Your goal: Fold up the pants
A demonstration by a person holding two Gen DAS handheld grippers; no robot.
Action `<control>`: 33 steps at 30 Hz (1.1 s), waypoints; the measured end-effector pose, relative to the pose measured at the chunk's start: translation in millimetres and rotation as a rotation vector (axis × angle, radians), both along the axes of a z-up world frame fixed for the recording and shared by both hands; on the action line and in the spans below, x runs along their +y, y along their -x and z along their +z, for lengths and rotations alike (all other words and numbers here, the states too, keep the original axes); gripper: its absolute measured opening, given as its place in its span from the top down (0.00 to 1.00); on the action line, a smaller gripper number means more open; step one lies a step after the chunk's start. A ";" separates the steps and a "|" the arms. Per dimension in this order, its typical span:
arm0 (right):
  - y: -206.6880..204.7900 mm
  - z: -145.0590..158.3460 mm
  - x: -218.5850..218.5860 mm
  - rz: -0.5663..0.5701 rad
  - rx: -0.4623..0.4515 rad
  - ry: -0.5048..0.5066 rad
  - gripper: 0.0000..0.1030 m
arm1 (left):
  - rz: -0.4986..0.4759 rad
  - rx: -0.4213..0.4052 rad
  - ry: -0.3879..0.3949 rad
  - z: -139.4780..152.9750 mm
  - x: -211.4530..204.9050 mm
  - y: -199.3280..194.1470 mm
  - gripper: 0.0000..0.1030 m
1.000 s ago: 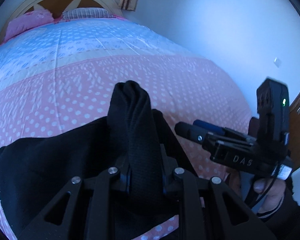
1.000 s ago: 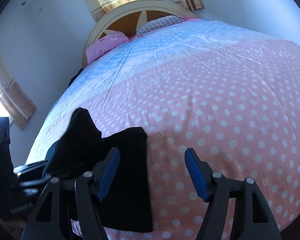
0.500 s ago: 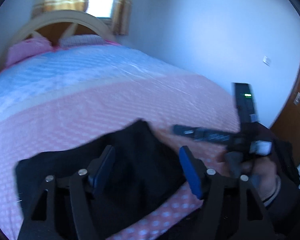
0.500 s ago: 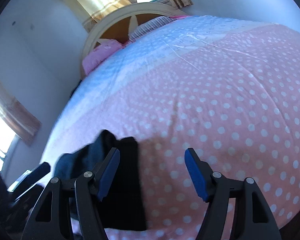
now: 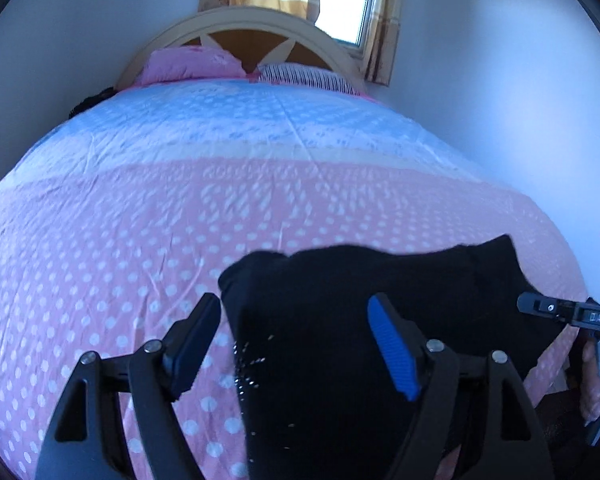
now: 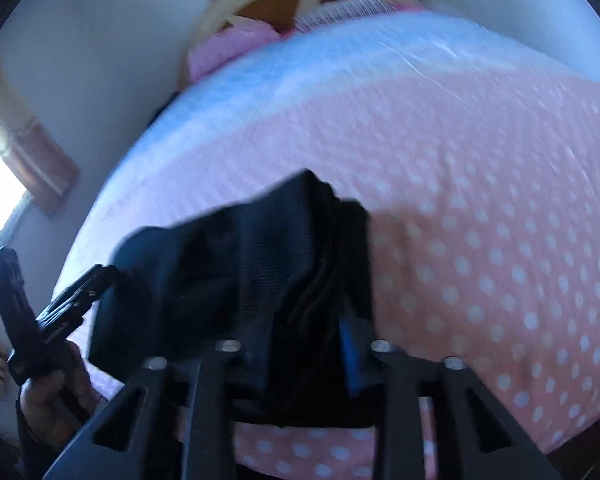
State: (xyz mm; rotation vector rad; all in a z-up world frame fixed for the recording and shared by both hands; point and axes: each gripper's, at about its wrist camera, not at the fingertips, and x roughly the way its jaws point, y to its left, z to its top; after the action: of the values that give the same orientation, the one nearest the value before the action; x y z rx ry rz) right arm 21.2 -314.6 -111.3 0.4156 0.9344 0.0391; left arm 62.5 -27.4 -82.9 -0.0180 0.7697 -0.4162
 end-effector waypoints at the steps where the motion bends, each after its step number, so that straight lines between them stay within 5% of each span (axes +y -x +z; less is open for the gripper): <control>1: 2.3 -5.1 -6.5 -0.005 0.007 -0.021 0.74 | 0.006 0.007 -0.010 -3.5 -0.2 -0.4 0.21; 6: 8.2 -11.1 -18.1 0.011 -0.009 -0.052 0.75 | 0.028 0.015 0.003 -18.1 1.9 -8.7 0.06; 13: 14.5 -16.7 -34.2 0.009 -0.022 -0.166 0.77 | 0.034 0.017 0.015 -20.9 14.7 -6.5 0.04; 16: 9.7 -1.2 -29.5 -0.042 -0.051 -0.086 0.57 | 0.046 0.010 0.017 -18.0 17.4 -9.0 0.04; 19: 5.6 26.7 -18.2 -0.057 -0.170 0.003 0.54 | 0.052 0.012 0.004 -19.3 16.6 -12.6 0.04; 23: -15.9 45.0 9.8 0.083 -0.261 -0.040 0.47 | 0.052 0.014 -0.010 -20.2 13.9 -16.8 0.04; 25: -30.2 38.7 21.1 0.144 -0.245 -0.049 0.47 | 0.047 0.015 -0.022 -20.0 12.0 -18.6 0.04; 30: -50.8 2.2 12.7 0.095 -0.116 -0.039 0.50 | 0.041 0.019 -0.034 -20.7 11.2 -22.4 0.02; 33: -48.0 -0.5 5.9 0.093 -0.108 -0.019 0.63 | 0.039 0.026 -0.033 -22.7 10.6 -25.2 0.01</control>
State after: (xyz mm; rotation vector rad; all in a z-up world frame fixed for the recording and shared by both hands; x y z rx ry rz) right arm 69.2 -308.6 -111.8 0.3833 0.8473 0.1538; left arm 87.7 -16.9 -105.6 -0.0077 0.8008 -0.3666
